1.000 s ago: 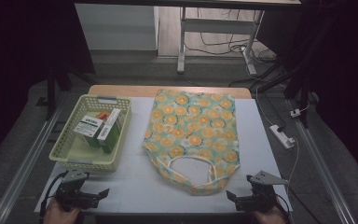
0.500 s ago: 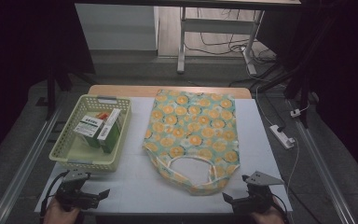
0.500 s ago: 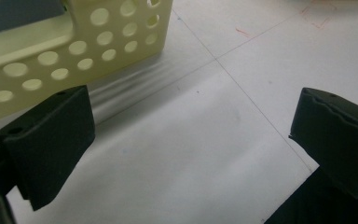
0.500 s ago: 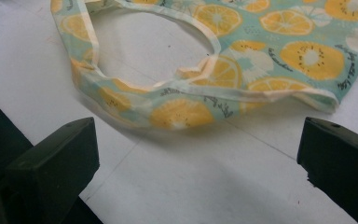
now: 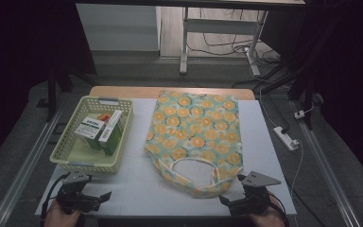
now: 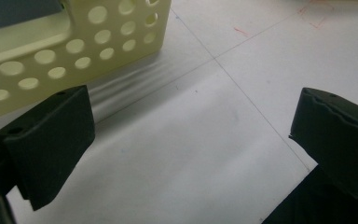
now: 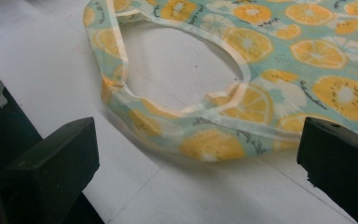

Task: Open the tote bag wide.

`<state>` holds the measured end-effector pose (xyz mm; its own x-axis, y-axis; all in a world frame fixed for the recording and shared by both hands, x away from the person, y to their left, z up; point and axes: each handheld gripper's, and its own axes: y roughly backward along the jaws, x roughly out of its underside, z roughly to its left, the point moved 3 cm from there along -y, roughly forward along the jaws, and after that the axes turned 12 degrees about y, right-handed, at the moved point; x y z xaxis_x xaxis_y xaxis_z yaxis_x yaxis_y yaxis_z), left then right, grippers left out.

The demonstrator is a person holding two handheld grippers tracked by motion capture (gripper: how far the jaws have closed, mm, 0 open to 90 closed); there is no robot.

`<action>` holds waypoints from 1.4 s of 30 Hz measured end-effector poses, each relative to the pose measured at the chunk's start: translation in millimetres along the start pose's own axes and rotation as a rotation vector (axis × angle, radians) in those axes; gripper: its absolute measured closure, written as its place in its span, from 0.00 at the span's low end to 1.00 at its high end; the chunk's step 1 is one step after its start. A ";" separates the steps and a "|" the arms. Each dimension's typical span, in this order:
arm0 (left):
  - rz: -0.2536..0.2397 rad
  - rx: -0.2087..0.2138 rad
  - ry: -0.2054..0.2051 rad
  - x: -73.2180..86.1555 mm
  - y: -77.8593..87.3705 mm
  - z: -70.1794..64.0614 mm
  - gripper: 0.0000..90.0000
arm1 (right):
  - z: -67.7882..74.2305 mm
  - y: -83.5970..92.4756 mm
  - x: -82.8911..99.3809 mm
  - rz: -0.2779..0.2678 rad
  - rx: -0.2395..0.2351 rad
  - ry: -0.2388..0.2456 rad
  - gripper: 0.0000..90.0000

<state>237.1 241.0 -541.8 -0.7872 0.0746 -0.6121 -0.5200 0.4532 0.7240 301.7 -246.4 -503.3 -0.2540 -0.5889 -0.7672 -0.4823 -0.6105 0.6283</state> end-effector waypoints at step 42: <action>0.001 0.001 -0.006 -0.6 -0.9 -0.6 0.00 | 44.3 -76.1 -42.2 0.113 -0.171 0.136 0.00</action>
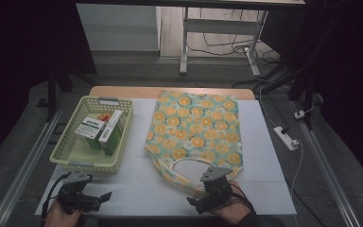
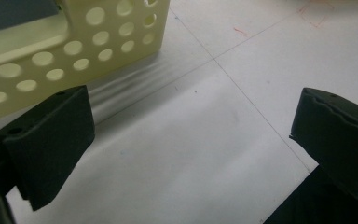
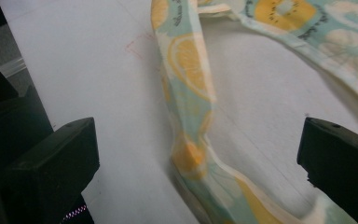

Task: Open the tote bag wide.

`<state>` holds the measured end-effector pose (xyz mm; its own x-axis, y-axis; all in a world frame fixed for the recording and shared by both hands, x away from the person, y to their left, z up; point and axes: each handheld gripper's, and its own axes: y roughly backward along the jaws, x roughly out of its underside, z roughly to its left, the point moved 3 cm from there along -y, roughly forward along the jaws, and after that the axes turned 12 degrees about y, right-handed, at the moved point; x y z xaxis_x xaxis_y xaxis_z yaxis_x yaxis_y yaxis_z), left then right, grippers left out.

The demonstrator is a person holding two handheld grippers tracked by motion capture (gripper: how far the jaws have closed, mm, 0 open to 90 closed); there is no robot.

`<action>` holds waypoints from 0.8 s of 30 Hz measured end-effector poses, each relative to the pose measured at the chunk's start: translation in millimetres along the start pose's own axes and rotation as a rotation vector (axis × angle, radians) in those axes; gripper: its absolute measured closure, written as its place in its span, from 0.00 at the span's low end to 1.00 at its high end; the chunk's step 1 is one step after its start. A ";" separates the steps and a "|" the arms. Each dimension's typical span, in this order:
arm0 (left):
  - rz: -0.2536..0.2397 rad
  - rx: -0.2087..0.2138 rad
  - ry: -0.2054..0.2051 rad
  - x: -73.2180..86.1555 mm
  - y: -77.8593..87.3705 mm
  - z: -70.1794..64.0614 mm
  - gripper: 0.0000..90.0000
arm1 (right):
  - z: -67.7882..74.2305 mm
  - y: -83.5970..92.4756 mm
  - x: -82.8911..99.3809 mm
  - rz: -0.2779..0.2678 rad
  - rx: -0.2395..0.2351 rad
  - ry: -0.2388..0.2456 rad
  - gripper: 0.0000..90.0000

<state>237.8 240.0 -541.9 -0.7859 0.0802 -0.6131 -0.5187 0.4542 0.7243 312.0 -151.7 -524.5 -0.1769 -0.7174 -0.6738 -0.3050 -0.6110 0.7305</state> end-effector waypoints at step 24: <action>0.013 -0.001 -0.015 0.1 -1.2 -1.3 0.00 | -0.4 -4.4 -3.7 0.035 -0.059 0.052 0.95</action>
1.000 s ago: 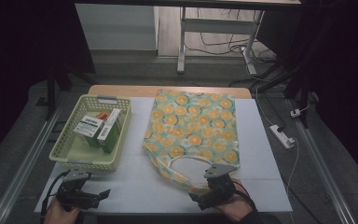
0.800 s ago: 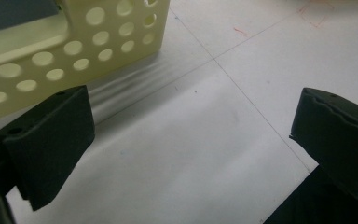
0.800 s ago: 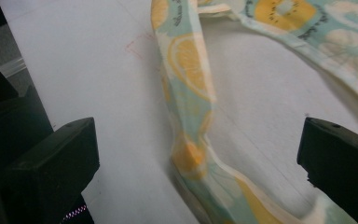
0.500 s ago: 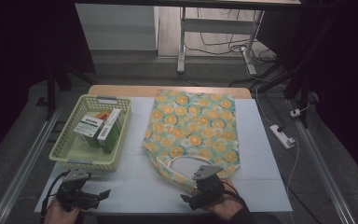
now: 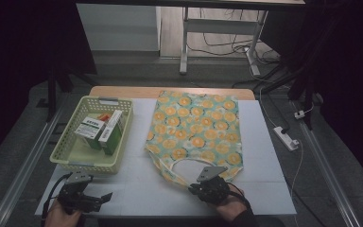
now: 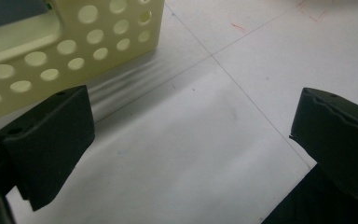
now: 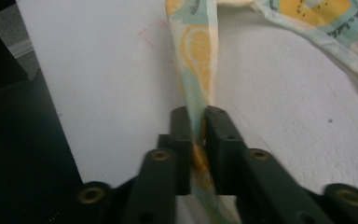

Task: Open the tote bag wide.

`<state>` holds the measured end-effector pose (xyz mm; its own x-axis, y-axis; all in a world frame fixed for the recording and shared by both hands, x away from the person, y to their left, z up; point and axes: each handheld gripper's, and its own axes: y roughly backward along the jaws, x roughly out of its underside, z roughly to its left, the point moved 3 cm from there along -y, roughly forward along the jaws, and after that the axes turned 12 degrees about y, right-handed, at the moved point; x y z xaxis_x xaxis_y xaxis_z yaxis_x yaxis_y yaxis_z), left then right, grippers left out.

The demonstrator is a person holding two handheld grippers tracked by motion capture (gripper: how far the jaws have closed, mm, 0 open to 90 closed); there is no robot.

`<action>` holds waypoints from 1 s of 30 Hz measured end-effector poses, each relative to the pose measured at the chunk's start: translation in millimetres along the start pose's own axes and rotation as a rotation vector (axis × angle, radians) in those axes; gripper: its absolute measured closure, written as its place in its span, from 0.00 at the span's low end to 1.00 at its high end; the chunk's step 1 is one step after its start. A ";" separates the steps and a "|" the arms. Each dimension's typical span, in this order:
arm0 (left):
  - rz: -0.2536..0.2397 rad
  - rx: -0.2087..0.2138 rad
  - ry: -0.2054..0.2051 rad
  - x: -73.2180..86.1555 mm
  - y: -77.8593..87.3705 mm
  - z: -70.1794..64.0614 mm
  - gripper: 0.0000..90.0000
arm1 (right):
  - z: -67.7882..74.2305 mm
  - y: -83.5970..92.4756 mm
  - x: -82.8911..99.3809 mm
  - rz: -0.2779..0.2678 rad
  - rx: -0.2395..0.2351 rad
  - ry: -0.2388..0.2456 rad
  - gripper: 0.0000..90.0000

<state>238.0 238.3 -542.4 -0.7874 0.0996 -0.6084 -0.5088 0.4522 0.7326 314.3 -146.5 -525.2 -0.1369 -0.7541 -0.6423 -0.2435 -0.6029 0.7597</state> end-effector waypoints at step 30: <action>0.005 0.000 0.007 -0.1 -0.5 0.7 0.00 | -10.3 8.2 -9.1 -0.013 -0.075 -0.036 0.93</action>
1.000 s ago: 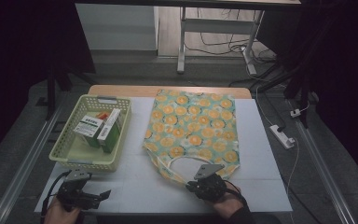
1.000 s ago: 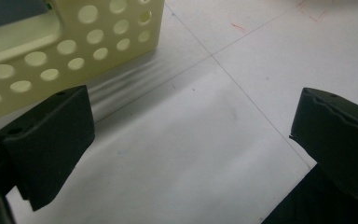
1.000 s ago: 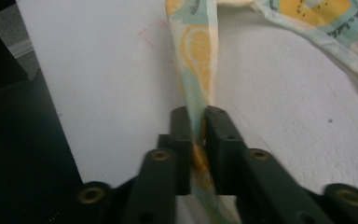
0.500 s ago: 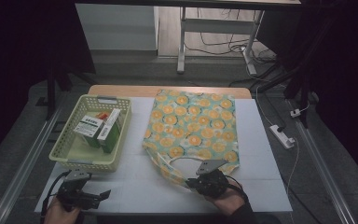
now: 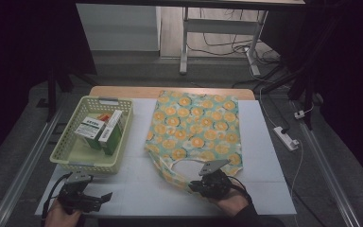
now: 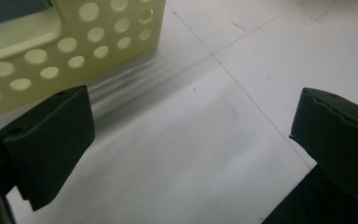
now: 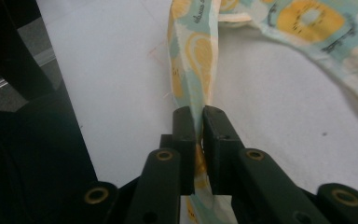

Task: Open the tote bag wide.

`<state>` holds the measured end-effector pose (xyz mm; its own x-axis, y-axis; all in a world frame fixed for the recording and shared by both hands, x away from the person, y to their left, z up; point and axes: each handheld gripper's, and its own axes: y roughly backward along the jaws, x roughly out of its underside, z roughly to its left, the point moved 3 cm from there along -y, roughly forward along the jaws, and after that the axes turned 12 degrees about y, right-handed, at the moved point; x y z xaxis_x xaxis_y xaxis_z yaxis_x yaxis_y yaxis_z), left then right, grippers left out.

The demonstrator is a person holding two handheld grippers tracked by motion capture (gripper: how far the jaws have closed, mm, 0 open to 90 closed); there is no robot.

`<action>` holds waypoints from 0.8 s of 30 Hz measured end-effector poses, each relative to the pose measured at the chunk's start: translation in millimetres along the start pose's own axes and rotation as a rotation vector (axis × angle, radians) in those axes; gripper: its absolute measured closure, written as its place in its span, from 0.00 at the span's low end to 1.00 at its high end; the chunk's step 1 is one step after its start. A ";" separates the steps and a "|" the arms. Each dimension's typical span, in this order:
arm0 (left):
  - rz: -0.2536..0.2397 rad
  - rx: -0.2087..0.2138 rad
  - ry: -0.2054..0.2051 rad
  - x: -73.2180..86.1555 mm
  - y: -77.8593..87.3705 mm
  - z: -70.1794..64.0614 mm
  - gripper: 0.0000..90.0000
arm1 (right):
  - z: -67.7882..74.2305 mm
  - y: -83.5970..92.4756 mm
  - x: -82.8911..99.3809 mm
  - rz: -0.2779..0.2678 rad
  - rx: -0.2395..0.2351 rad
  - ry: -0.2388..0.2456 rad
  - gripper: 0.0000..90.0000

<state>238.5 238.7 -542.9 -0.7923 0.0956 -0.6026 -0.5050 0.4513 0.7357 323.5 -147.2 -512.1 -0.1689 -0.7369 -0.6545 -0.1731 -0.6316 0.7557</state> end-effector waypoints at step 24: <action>0.002 0.000 0.003 0.0 -0.1 0.2 0.00 | -14.7 15.7 -16.1 -0.048 0.031 -0.005 0.98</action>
<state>238.7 238.8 -543.1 -0.7944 0.0939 -0.6001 -0.5033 0.4512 0.7369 337.7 -148.8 -489.3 -0.1649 -0.7047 -0.6901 -0.2115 -0.6582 0.7226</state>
